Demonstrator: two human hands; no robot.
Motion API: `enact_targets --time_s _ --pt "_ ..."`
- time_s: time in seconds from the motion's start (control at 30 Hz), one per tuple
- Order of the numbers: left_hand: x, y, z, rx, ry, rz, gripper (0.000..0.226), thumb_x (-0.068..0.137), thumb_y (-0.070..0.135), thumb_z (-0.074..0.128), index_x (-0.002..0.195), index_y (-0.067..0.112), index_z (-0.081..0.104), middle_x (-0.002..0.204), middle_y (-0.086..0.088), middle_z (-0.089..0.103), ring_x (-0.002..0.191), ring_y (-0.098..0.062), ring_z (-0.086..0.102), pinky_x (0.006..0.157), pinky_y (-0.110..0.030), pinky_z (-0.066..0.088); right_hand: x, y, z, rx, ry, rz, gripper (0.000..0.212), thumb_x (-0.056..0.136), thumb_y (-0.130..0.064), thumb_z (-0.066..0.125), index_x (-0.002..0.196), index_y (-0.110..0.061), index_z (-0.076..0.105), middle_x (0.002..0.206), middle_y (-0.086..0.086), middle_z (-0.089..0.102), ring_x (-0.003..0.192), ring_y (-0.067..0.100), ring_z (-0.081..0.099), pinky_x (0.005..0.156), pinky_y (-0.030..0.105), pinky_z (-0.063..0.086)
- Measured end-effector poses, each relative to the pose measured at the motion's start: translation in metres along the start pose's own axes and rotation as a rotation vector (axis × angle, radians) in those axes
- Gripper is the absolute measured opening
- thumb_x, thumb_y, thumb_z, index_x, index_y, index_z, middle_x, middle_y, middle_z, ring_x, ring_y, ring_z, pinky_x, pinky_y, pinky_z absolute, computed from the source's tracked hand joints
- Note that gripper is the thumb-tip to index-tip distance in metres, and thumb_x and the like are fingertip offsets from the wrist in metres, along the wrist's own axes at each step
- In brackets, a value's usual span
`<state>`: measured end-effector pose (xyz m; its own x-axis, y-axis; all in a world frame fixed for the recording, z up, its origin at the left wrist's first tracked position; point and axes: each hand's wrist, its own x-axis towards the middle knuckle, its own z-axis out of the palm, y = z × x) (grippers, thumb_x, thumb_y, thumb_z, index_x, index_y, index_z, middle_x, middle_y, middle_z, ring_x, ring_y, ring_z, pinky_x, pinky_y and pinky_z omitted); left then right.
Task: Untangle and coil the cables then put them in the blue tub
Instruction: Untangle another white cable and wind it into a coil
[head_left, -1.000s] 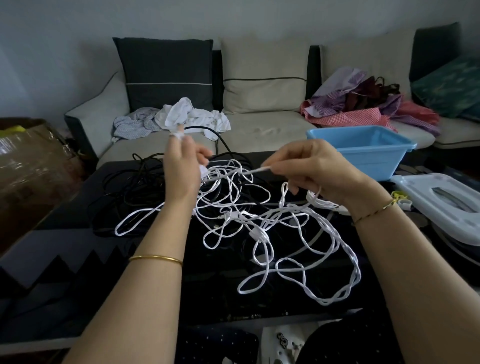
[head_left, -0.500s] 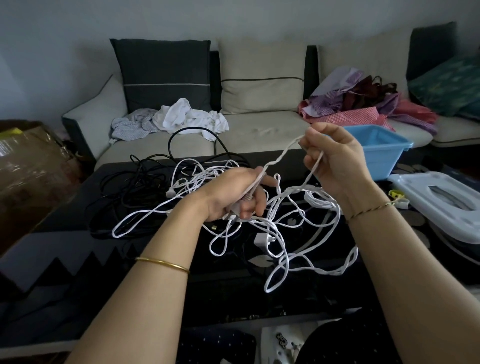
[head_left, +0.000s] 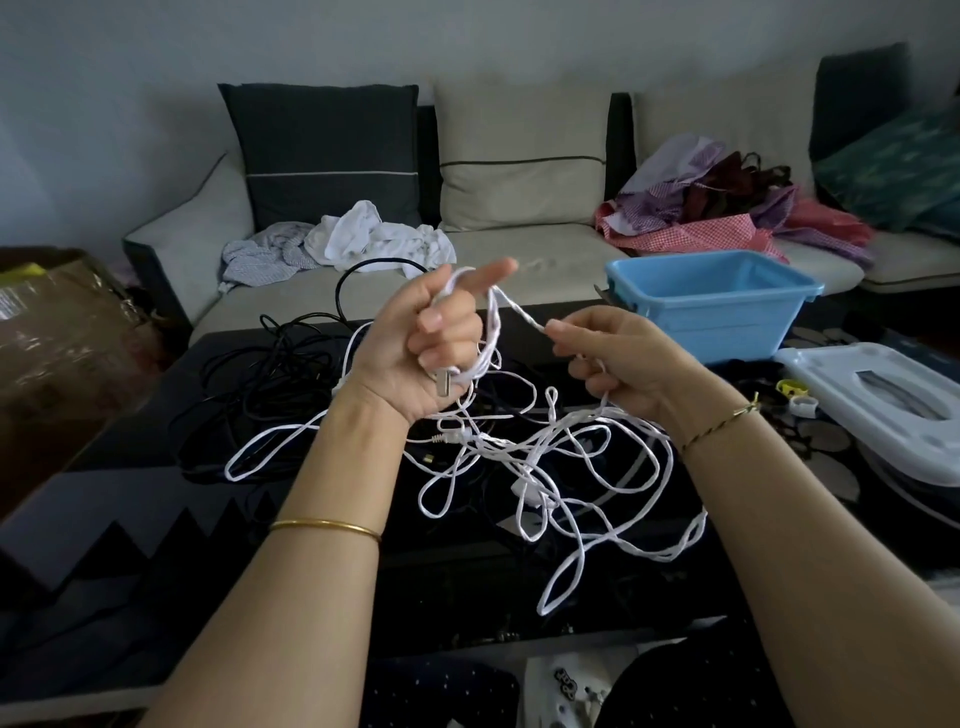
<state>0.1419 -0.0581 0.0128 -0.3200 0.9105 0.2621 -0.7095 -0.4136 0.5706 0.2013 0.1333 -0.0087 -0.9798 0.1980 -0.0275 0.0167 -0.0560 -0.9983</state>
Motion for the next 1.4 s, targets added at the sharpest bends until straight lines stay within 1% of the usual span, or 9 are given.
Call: enact_targets --time_s 0.33,0.43,0.53,0.67,0.87,1.0,1.17,1.27,1.4 --pt "-0.004 0.004 0.009 -0.19 0.421 0.696 0.033 0.081 0.002 0.043 0.108 -0.01 0.055 0.044 0.003 0.047 0.027 -0.005 0.035 0.029 -0.015 0.032 0.001 0.001 -0.003 -0.331 -0.076 0.013 0.027 0.093 -0.028 0.058 0.076 -0.01 0.068 0.059 0.0 0.044 0.045 0.006 0.028 0.035 0.014 0.021" --pt "-0.002 0.006 0.006 -0.168 0.499 0.776 0.031 0.101 0.013 0.033 0.116 -0.009 0.049 0.045 0.003 0.049 0.029 -0.005 0.035 0.033 -0.015 0.037 -0.001 -0.002 -0.002 -0.471 -0.199 0.07 0.033 0.096 -0.031 0.054 0.072 -0.011 0.065 0.052 -0.003 0.035 0.043 0.007 0.025 0.038 0.016 0.022" --pt "0.001 0.003 -0.001 -0.046 0.594 0.832 0.029 0.104 0.02 0.031 0.106 -0.003 0.048 0.053 -0.004 0.055 0.035 -0.008 0.042 0.047 -0.019 0.049 -0.009 -0.008 0.005 -0.563 -0.354 0.057 0.035 0.097 -0.031 0.051 0.074 -0.009 0.066 0.049 -0.003 0.031 0.045 0.01 0.025 0.043 0.019 0.027" --pt "0.009 -0.004 -0.007 0.219 0.774 0.849 0.03 0.104 0.019 0.034 0.087 0.0 0.05 0.058 -0.008 0.057 0.048 -0.01 0.043 0.075 -0.042 0.057 -0.025 -0.018 0.014 -0.608 -0.508 -0.053 0.029 0.093 -0.029 0.057 0.088 -0.004 0.072 0.054 0.004 0.037 0.048 0.012 0.028 0.045 0.02 0.029" --pt "0.018 -0.021 -0.006 1.034 0.959 0.783 0.023 0.104 0.021 0.035 0.085 0.018 0.049 0.06 -0.002 0.063 0.053 -0.012 0.055 0.074 -0.04 0.057 -0.037 -0.028 0.022 -0.725 -0.536 -0.157 0.011 0.086 -0.015 0.067 0.094 -0.009 0.073 0.056 0.002 0.054 0.04 0.007 0.037 0.041 0.018 0.033" --pt "0.016 -0.03 0.0 1.622 0.862 0.514 0.012 0.102 0.019 0.038 0.1 0.013 0.048 0.065 -0.001 0.061 0.056 -0.013 0.057 0.062 -0.029 0.05 -0.033 -0.029 0.022 -0.762 -0.23 -0.341 0.008 0.081 -0.017 0.072 0.083 -0.01 0.074 0.055 -0.002 0.054 0.043 0.003 0.039 0.045 0.016 0.034" --pt "0.019 -0.032 0.008 1.794 0.704 0.13 0.027 0.1 0.027 0.038 0.088 0.008 0.052 0.053 -0.007 0.063 0.041 -0.024 0.051 0.051 -0.027 0.041 -0.019 -0.022 0.014 -0.761 0.098 -0.53 0.023 0.071 -0.007 0.073 0.069 -0.024 0.058 0.06 -0.009 0.057 0.052 0.004 0.051 0.057 0.025 0.045" --pt "0.017 -0.033 0.016 1.767 0.647 -0.084 0.03 0.095 0.034 0.052 0.088 0.005 0.056 0.051 -0.006 0.06 0.036 -0.015 0.044 0.042 -0.02 0.037 -0.015 -0.015 0.012 -0.895 0.213 -0.574 0.019 0.071 -0.016 0.074 0.075 -0.021 0.056 0.07 -0.01 0.056 0.07 0.013 0.055 0.066 0.031 0.047" --pt "0.015 -0.028 0.019 2.078 0.701 -0.126 0.025 0.092 0.019 0.054 0.079 -0.002 0.058 0.055 -0.009 0.061 0.033 -0.006 0.041 0.04 -0.019 0.033 -0.009 -0.007 0.006 -1.091 0.32 -0.573 0.019 0.076 -0.031 0.073 0.084 -0.024 0.057 0.089 -0.009 0.053 0.092 0.017 0.053 0.078 0.035 0.043"
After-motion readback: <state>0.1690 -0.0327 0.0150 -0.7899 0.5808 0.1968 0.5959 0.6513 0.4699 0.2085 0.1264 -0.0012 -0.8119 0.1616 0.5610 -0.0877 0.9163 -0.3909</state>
